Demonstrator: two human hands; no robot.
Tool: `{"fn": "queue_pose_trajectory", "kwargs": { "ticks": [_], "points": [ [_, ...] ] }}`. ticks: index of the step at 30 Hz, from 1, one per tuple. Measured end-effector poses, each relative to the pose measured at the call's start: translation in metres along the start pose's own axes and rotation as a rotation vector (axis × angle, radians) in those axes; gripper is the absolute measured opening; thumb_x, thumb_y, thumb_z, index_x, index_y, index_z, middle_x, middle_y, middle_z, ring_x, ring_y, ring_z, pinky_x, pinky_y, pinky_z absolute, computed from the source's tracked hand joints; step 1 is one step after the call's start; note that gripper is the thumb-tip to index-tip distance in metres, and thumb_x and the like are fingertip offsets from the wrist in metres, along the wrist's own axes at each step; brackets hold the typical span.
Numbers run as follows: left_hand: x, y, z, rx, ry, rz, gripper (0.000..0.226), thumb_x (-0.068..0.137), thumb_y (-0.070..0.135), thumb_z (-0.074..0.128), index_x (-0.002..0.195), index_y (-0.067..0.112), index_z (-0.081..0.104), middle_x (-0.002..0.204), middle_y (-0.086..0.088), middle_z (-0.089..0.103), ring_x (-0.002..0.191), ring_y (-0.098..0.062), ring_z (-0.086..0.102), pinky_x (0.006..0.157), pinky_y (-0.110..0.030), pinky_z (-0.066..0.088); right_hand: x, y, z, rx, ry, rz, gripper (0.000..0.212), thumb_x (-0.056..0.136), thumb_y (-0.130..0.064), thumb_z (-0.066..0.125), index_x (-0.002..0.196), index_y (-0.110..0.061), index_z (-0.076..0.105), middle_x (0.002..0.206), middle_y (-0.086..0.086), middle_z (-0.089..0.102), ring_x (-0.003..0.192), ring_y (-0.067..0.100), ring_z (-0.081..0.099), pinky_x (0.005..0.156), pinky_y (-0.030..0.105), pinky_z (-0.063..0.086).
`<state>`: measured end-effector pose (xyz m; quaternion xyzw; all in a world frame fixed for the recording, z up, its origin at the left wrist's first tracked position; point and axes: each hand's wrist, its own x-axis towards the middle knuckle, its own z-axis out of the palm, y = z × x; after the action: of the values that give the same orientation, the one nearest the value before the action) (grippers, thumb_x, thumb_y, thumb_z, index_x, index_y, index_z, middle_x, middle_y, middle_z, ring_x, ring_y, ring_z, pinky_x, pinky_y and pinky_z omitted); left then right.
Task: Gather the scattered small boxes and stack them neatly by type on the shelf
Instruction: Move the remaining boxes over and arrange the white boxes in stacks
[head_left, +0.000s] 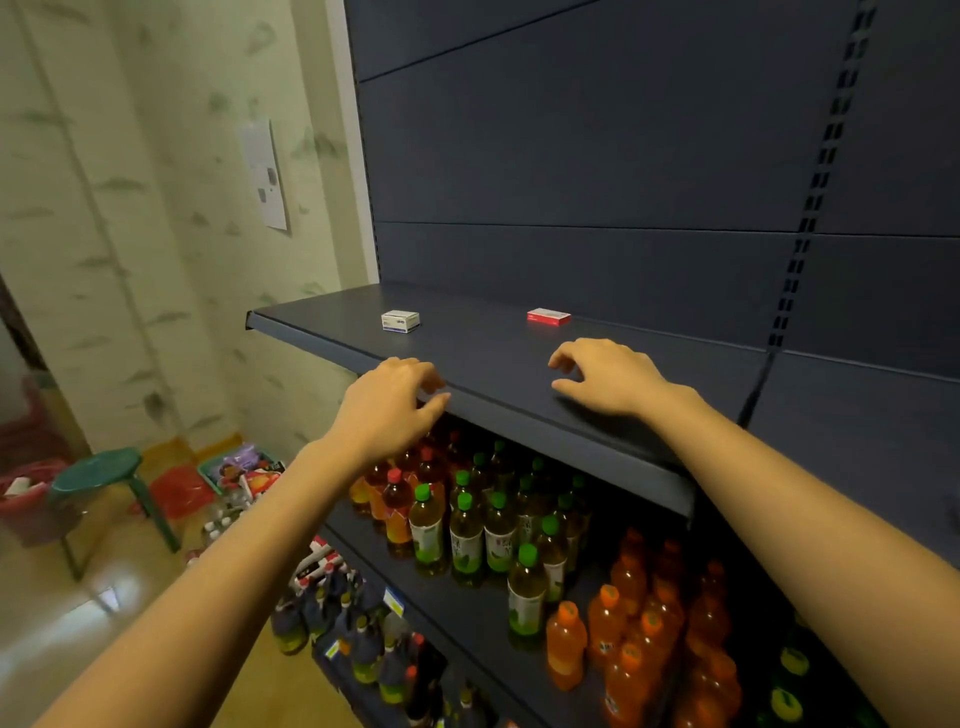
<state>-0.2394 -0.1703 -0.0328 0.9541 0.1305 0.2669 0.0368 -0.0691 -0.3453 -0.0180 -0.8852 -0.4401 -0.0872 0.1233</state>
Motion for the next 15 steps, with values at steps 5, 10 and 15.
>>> {"fn": "queue_pose_trajectory", "kwargs": {
  "ticks": [5, 10, 15],
  "points": [
    [0.056, -0.045, 0.016, -0.022, 0.023, -0.012, 0.028, 0.091, 0.038, 0.049, 0.106, 0.018, 0.061, 0.113, -0.001, 0.063, 0.103, -0.02, 0.056, 0.085, -0.042, 0.049, 0.071, 0.015, 0.015, -0.056, -0.047, 0.052, 0.036, 0.091, -0.036, 0.05, 0.125, -0.024, 0.05, 0.129, -0.001, 0.054, 0.117, 0.021, 0.052, 0.086, 0.036, 0.043],
    [0.121, -0.082, 0.03, -0.03, 0.011, 0.022, 0.029, 0.091, 0.036, 0.049, 0.108, 0.016, 0.061, 0.113, 0.0, 0.062, 0.105, -0.018, 0.054, 0.085, -0.038, 0.049, 0.143, 0.034, 0.024, -0.118, -0.05, 0.132, 0.041, 0.091, -0.037, 0.051, 0.127, -0.018, 0.047, 0.129, 0.003, 0.051, 0.115, 0.025, 0.051, 0.086, 0.039, 0.044],
    [0.163, -0.122, 0.048, -0.066, 0.051, 0.002, 0.03, 0.092, 0.037, 0.049, 0.107, 0.016, 0.062, 0.111, -0.002, 0.063, 0.103, -0.018, 0.054, 0.083, -0.036, 0.048, 0.197, 0.053, 0.04, -0.148, -0.081, 0.254, 0.052, 0.09, -0.039, 0.053, 0.131, -0.01, 0.04, 0.134, 0.009, 0.043, 0.121, 0.027, 0.043, 0.09, 0.042, 0.043]
  ]
}}
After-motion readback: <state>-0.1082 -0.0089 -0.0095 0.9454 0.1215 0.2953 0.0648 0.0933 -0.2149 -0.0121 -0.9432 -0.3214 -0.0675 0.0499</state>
